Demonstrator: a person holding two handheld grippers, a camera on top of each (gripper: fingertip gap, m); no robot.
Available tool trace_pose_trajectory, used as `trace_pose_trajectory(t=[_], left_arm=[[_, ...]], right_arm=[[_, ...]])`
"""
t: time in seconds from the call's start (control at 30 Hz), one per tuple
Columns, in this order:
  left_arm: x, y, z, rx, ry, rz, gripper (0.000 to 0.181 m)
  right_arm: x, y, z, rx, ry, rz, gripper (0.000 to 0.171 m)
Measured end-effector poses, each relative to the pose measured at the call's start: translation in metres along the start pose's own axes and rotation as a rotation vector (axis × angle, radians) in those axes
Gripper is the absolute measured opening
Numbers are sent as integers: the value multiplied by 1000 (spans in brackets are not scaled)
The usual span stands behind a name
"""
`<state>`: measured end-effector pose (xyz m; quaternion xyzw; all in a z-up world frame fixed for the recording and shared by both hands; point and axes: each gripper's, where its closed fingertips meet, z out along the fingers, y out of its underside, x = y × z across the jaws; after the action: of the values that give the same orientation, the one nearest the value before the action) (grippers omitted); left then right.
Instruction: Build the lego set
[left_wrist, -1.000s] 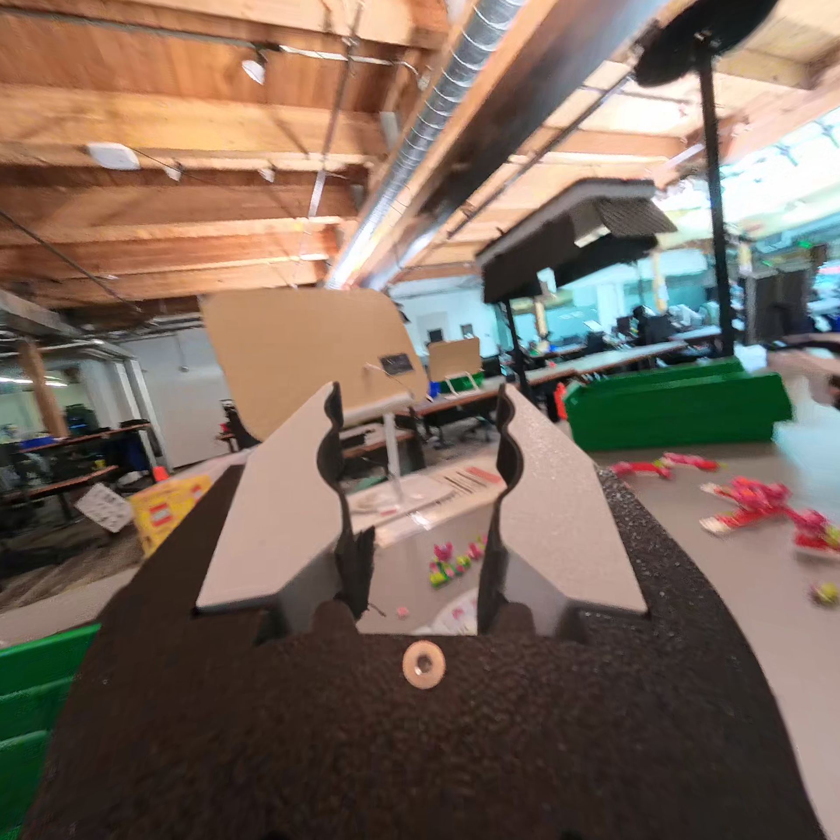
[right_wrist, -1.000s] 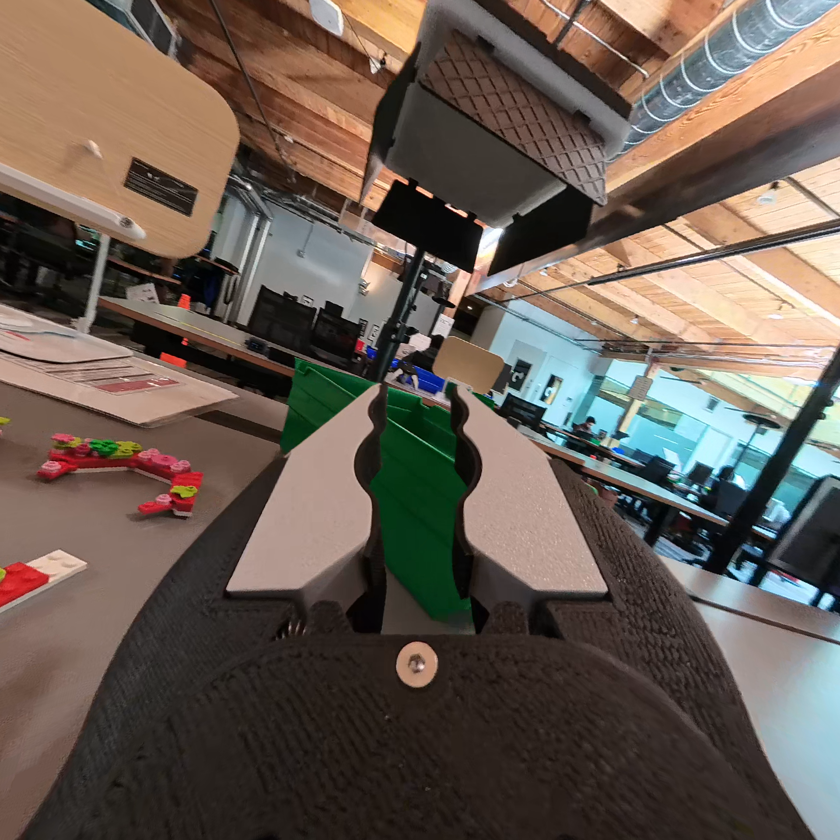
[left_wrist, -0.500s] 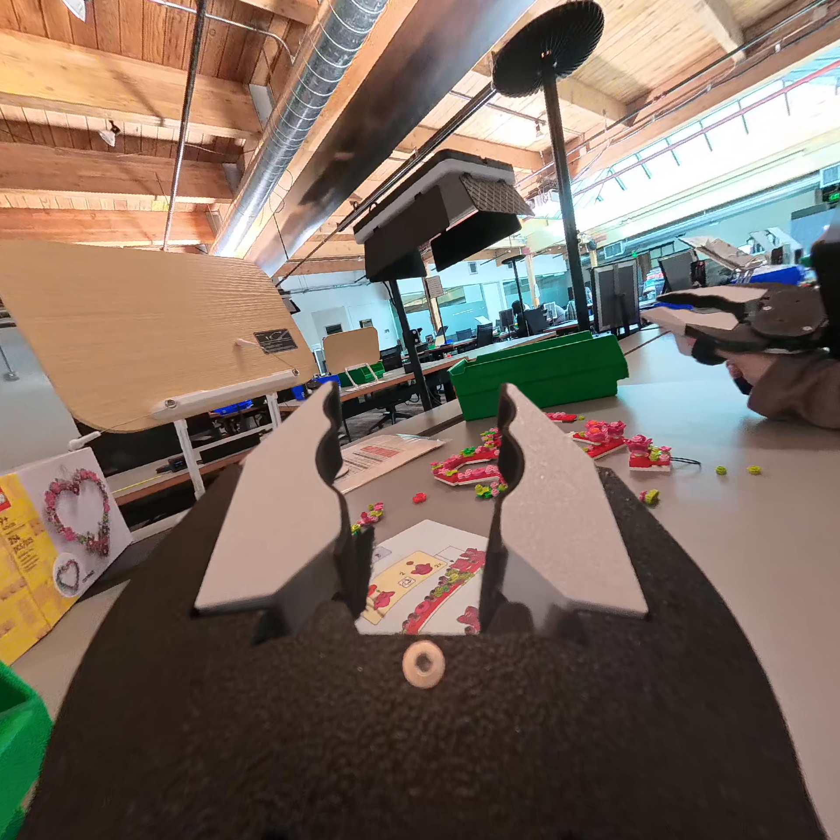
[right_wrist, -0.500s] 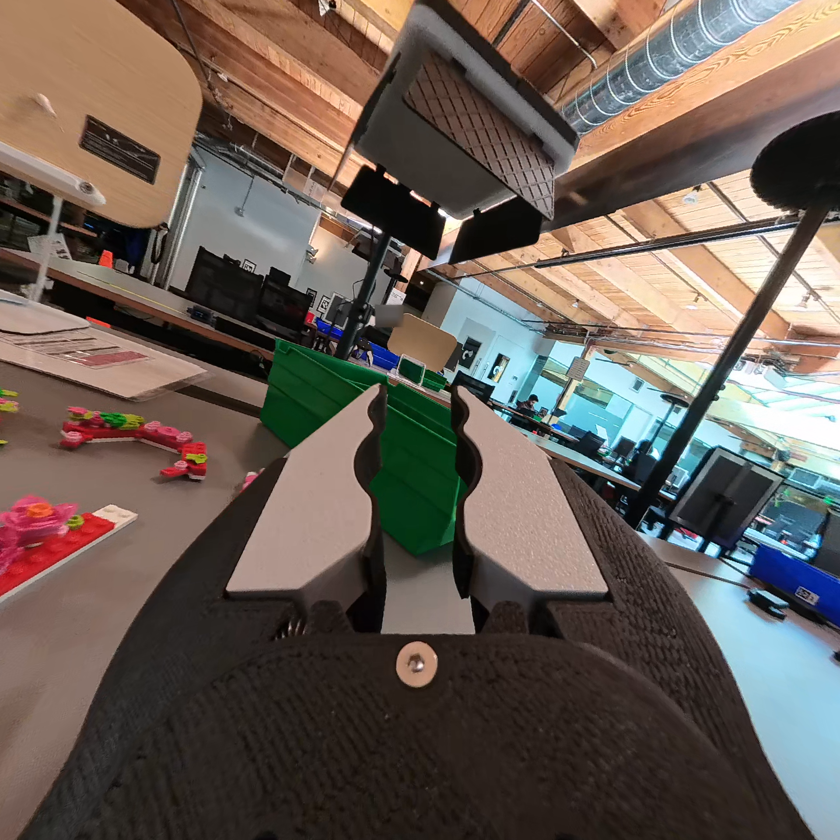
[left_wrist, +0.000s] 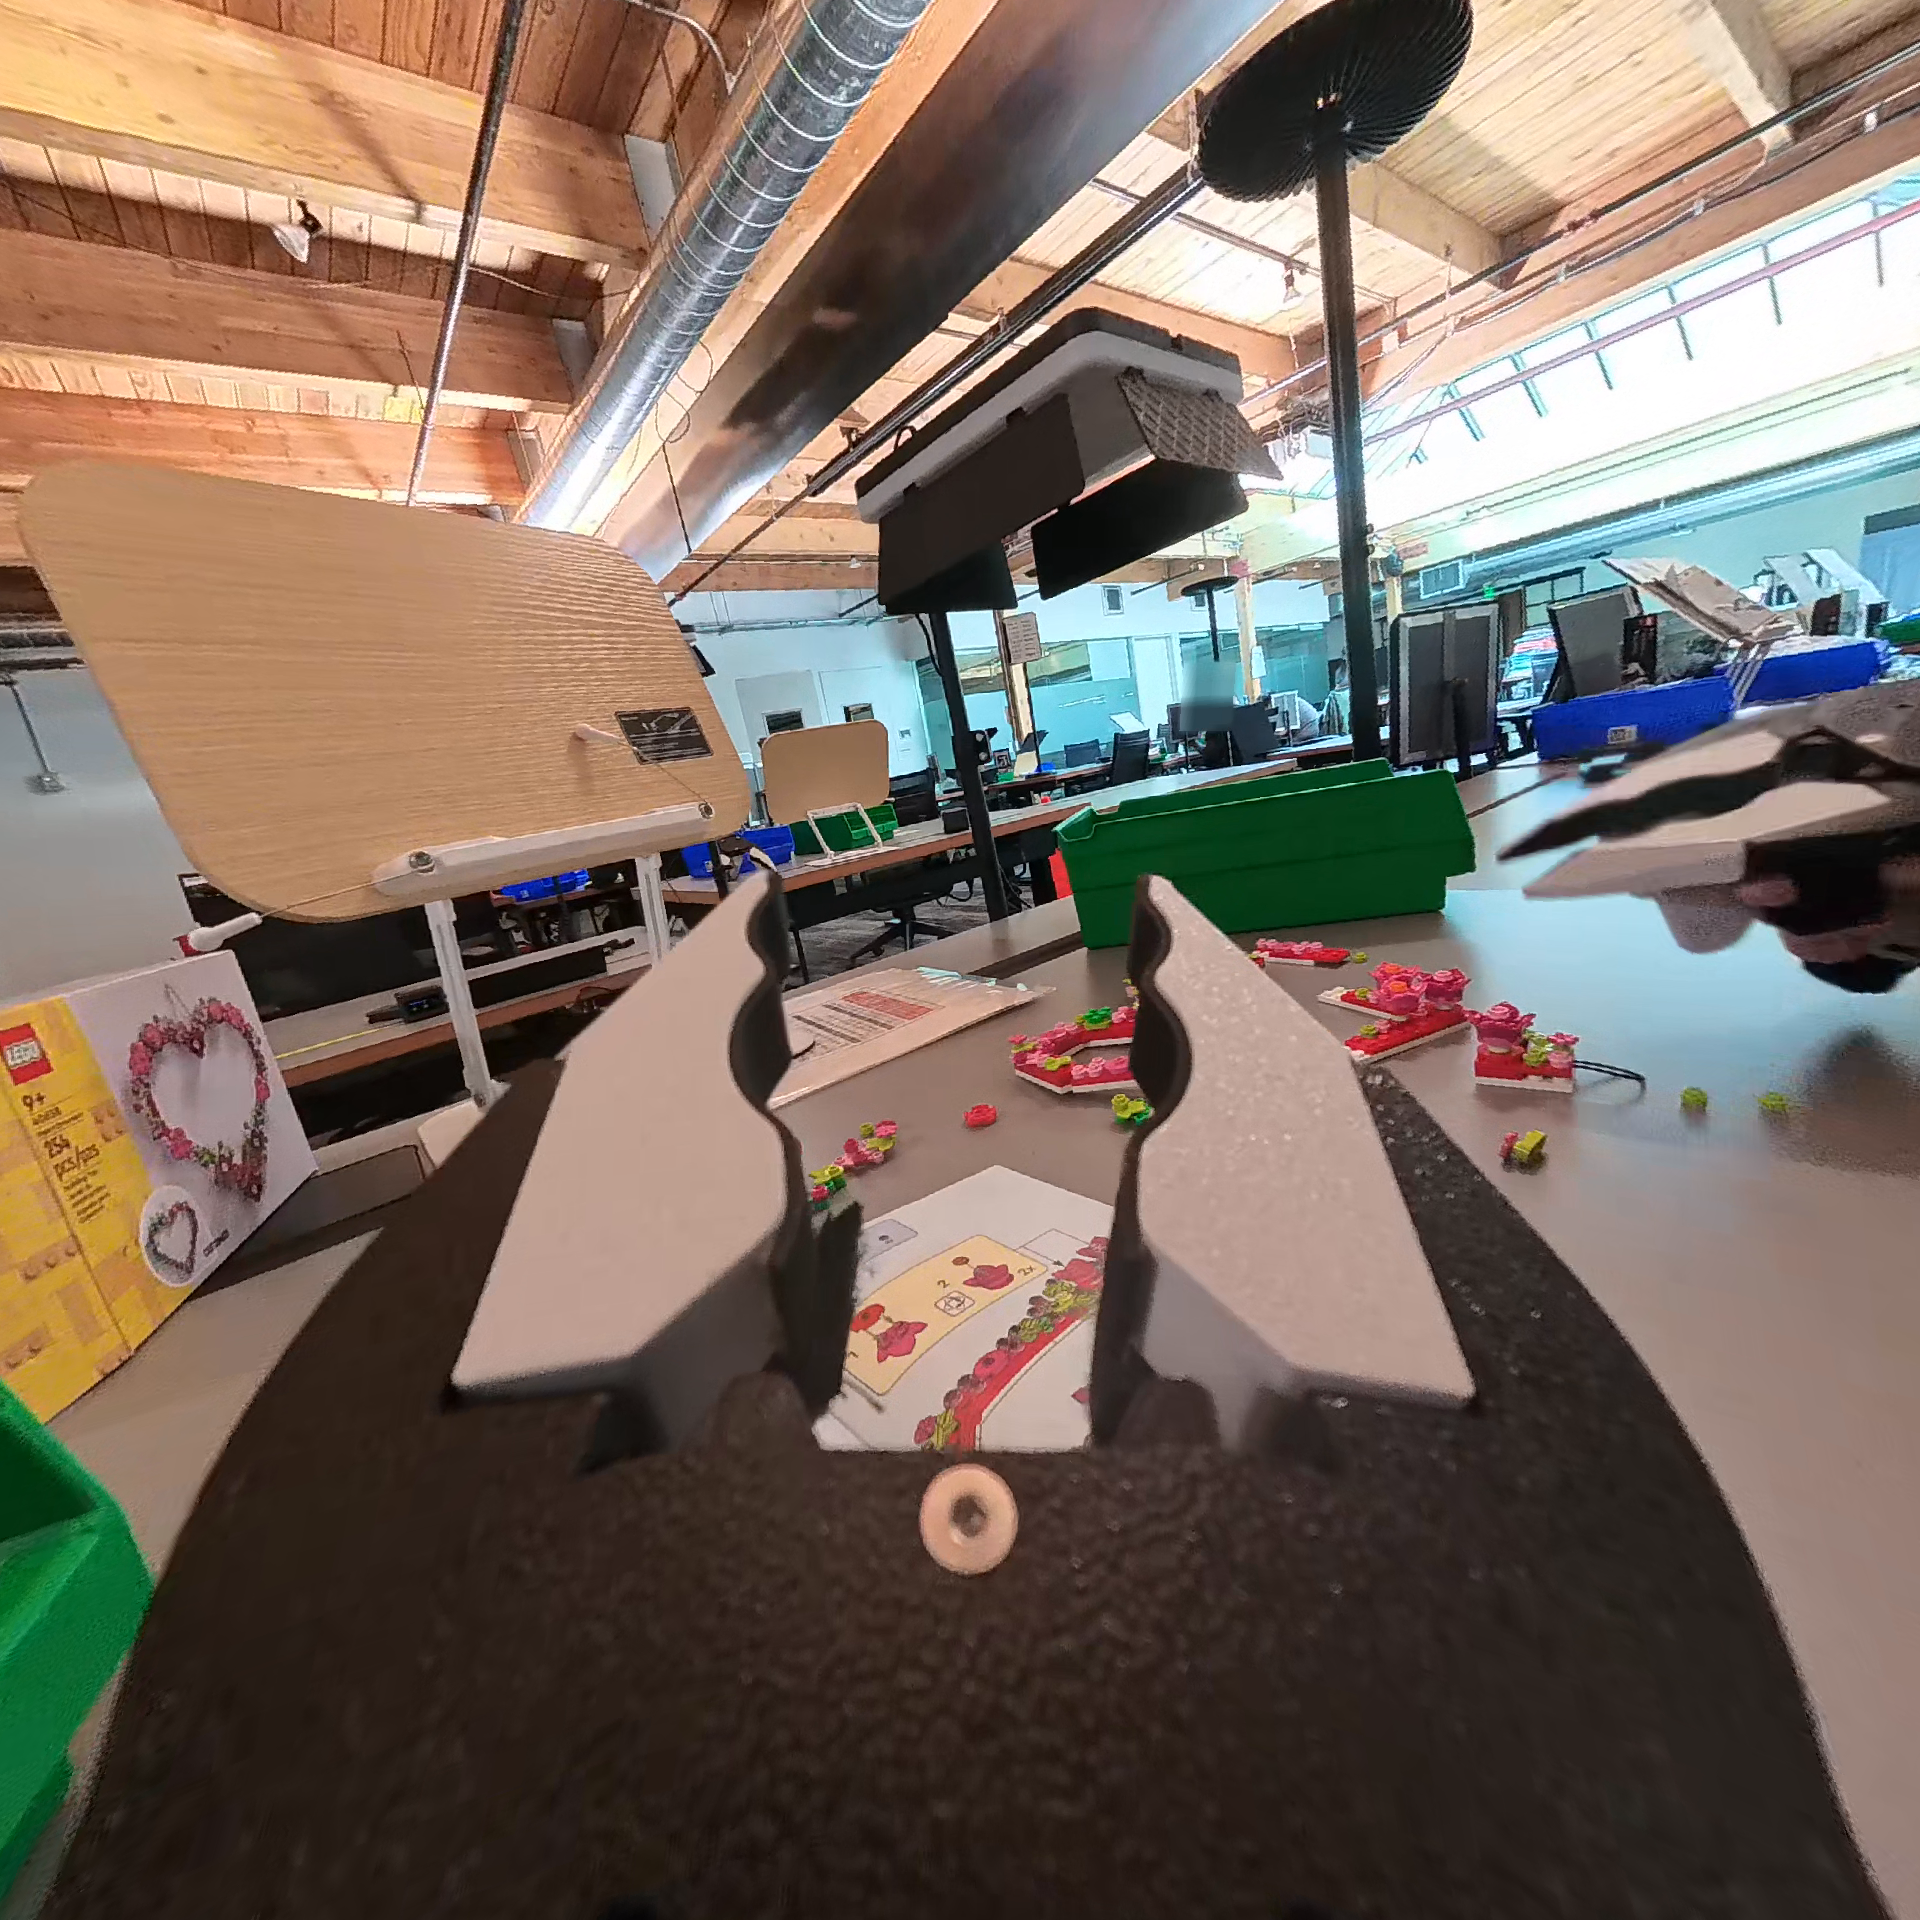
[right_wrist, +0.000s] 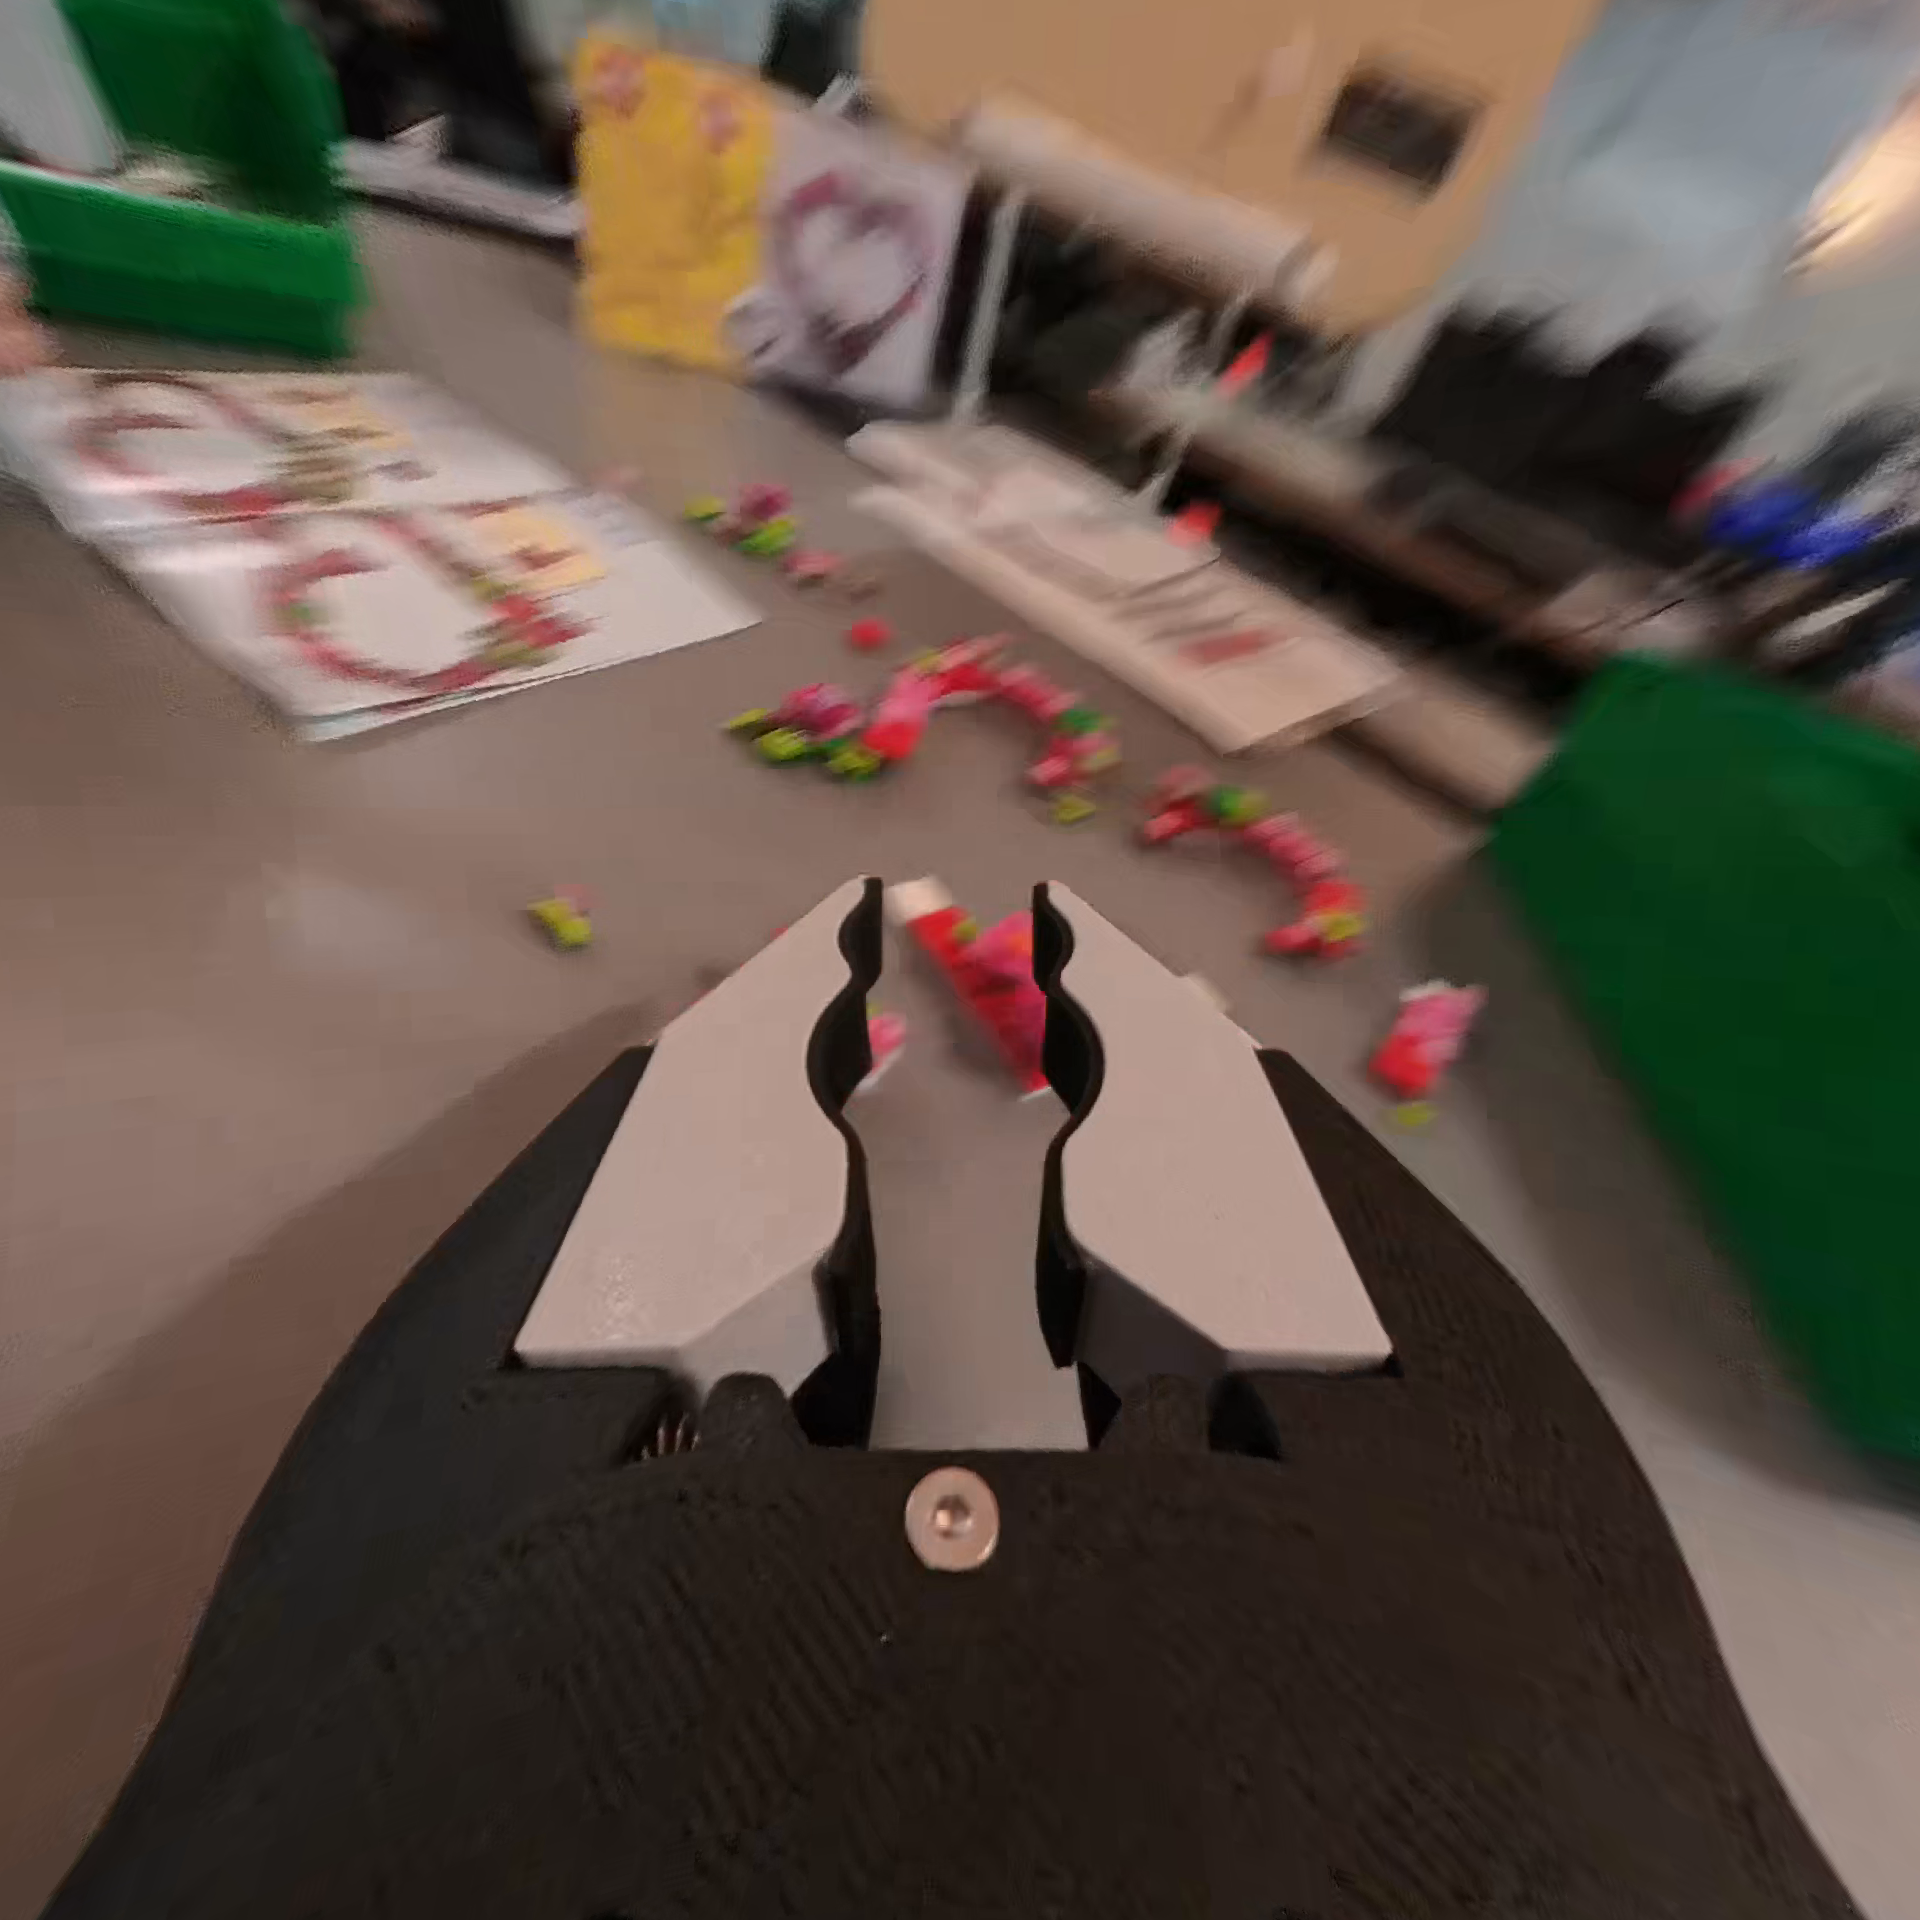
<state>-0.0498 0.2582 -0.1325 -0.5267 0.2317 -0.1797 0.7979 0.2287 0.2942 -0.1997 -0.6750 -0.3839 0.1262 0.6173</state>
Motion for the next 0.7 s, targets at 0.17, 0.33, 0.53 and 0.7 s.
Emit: trace_pose_trajectory(t=[0.17,0.33,0.53,0.7], left_arm=[[3,4,2,-15,24,-21,63],[7,4,2,-18,46,-26,62],[13,7,3,-34,72,21,62],[18,8,4,-40,95,39,61]], right_arm=[[-37,27,-1,-233,-269,225,41],[-46,53,7,-402,-264,206,49],[-49,61,14,-446,-269,210,48],[-53,61,18,-448,-277,175,35]])
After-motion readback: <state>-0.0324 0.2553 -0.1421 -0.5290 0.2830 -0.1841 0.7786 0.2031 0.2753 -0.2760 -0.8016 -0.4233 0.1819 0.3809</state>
